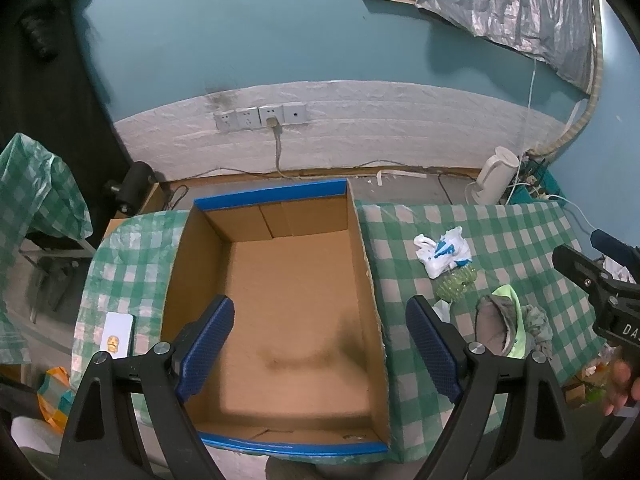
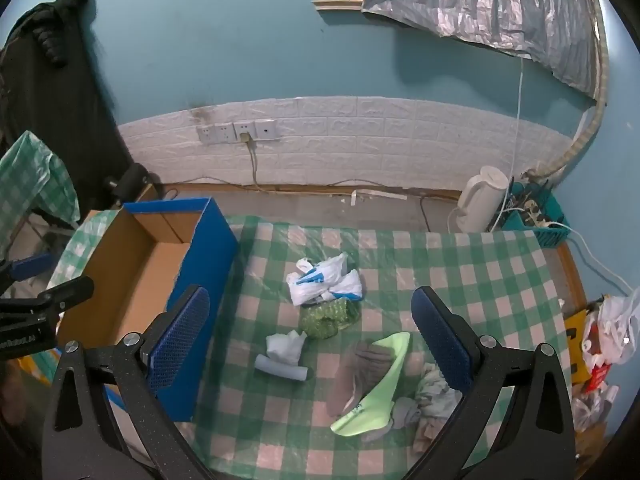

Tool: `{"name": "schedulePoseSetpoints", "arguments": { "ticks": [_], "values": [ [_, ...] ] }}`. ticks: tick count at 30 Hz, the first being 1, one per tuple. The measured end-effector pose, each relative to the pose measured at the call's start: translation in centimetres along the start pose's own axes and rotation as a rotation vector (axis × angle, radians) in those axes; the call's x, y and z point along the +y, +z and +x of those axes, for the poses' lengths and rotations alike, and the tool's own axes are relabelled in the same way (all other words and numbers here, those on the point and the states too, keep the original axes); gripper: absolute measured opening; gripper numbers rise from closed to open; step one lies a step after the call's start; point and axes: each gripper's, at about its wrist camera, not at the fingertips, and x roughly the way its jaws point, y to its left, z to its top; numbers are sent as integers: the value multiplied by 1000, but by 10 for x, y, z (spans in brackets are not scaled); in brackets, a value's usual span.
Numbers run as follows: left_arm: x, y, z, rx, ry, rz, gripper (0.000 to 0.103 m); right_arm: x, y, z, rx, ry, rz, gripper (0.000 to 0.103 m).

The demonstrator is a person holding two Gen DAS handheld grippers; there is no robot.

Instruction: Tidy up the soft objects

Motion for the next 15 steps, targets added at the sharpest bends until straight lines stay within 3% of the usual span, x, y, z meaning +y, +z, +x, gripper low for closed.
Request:
{"name": "schedulePoseSetpoints", "arguments": {
  "ticks": [15],
  "values": [
    [-8,-4,5,24,-6,22,89,-1,-3,3,9,2,-1,101]
  ]
}}
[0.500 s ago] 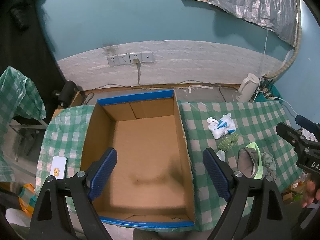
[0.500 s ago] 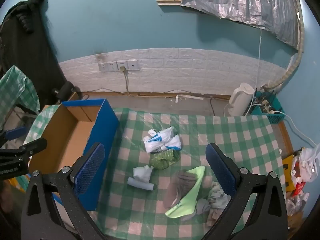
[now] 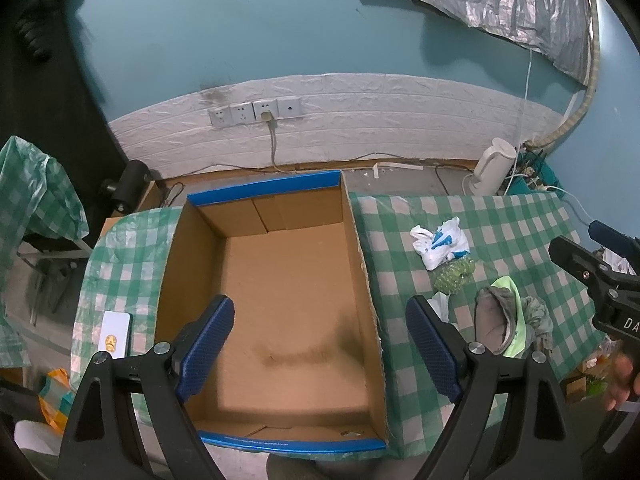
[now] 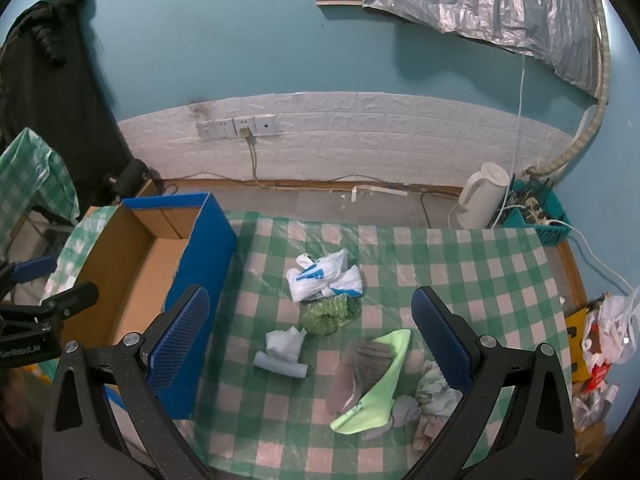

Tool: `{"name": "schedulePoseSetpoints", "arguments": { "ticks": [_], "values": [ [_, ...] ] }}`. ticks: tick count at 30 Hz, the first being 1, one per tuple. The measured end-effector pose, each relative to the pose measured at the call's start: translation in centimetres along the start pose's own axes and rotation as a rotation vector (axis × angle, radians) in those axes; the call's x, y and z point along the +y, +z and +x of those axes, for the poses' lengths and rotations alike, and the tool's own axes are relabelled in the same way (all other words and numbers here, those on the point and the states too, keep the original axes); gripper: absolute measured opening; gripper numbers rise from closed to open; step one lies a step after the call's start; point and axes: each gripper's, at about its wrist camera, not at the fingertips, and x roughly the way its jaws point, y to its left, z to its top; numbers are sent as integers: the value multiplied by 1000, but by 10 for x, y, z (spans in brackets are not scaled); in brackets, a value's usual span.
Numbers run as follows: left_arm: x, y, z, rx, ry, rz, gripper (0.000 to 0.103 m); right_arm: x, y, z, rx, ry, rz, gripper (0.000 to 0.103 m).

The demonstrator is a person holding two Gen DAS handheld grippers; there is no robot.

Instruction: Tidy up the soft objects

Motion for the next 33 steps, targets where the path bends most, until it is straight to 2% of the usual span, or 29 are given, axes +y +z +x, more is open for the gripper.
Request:
{"name": "schedulePoseSetpoints", "arguments": {
  "ticks": [33],
  "values": [
    [-1,-2,1,2,1,3,89,-1,0,1,10,-1,0,101]
  ]
}}
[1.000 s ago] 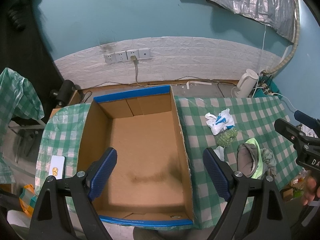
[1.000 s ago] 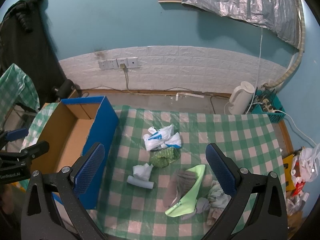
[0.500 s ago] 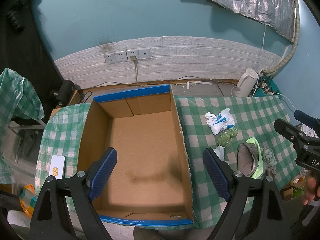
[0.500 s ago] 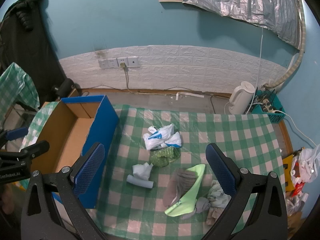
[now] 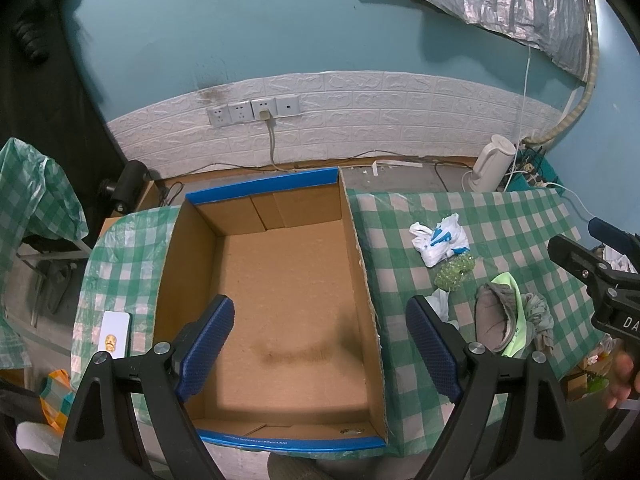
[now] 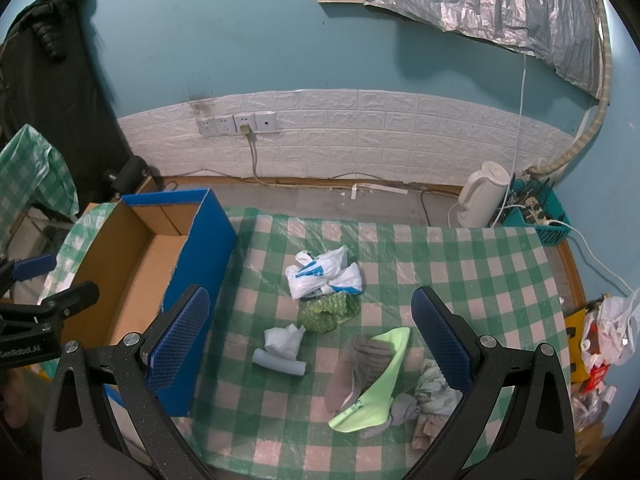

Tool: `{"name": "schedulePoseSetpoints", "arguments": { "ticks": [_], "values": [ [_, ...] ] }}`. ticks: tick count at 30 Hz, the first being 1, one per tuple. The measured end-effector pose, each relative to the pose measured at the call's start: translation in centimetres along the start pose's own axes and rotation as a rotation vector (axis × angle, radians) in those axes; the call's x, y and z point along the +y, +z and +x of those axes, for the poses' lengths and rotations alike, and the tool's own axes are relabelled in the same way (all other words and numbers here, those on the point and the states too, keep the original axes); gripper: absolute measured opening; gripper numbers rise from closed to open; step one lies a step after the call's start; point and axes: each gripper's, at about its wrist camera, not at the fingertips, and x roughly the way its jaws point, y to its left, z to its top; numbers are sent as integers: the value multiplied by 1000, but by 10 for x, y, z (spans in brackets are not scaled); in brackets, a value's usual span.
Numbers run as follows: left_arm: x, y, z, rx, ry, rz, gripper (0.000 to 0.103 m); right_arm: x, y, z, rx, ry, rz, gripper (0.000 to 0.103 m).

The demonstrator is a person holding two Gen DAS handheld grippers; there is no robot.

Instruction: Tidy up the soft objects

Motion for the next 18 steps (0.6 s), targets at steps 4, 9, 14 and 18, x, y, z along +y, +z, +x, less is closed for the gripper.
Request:
{"name": "schedulePoseSetpoints", "arguments": {
  "ticks": [4,9,14,18],
  "values": [
    [-1,-1,0,1,0,-1,89,0,0,0,1,0,0,101],
    [0,-1,0,1,-1,0,89,0,0,0,1,0,-1,101],
    [0,0,0,1,0,-1,89,0,-1,0,1,-1,-1,101],
    [0,0,0,1,1,0,89,0,0,0,4,-1,-1,101]
  ]
}}
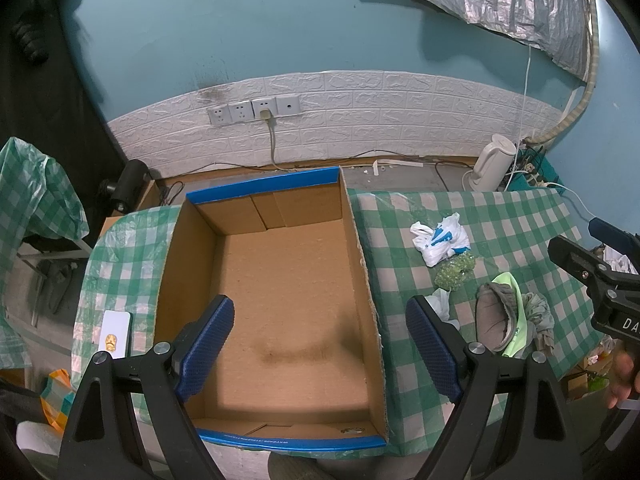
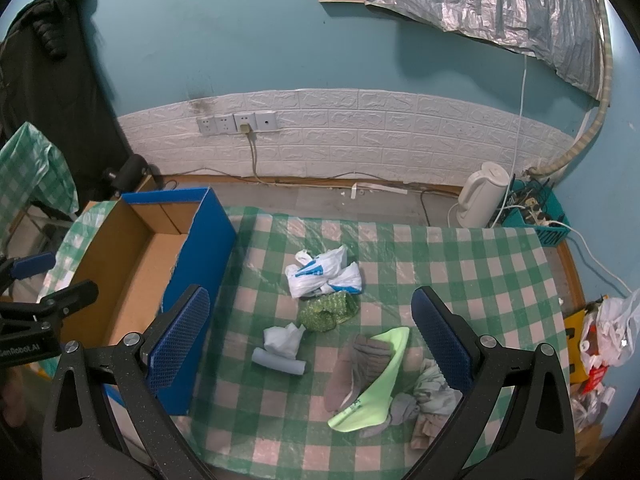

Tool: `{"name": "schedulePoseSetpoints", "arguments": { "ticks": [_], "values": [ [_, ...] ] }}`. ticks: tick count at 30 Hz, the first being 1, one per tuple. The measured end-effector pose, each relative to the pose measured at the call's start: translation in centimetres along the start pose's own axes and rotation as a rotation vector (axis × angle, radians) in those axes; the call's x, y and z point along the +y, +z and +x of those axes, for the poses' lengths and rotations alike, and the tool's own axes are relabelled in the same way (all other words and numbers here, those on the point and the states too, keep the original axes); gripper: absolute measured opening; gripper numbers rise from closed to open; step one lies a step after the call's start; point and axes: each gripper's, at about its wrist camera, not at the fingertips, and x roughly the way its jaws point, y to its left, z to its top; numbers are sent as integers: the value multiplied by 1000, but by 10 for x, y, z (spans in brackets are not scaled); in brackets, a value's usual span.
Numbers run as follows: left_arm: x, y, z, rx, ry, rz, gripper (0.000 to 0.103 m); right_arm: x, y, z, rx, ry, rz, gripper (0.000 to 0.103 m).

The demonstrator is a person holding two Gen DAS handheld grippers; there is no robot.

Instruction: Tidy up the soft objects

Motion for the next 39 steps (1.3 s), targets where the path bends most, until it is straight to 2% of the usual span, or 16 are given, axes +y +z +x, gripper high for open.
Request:
{"name": "schedulePoseSetpoints", "arguments": {
  "ticks": [29,39],
  "values": [
    [-1,-8,0,3,-3,6,89,0,-2,4,4,-6,-3,101],
    [-20,-3,3,25,-13,25,89,-24,-17,6,25,-26,21,101]
  ]
}}
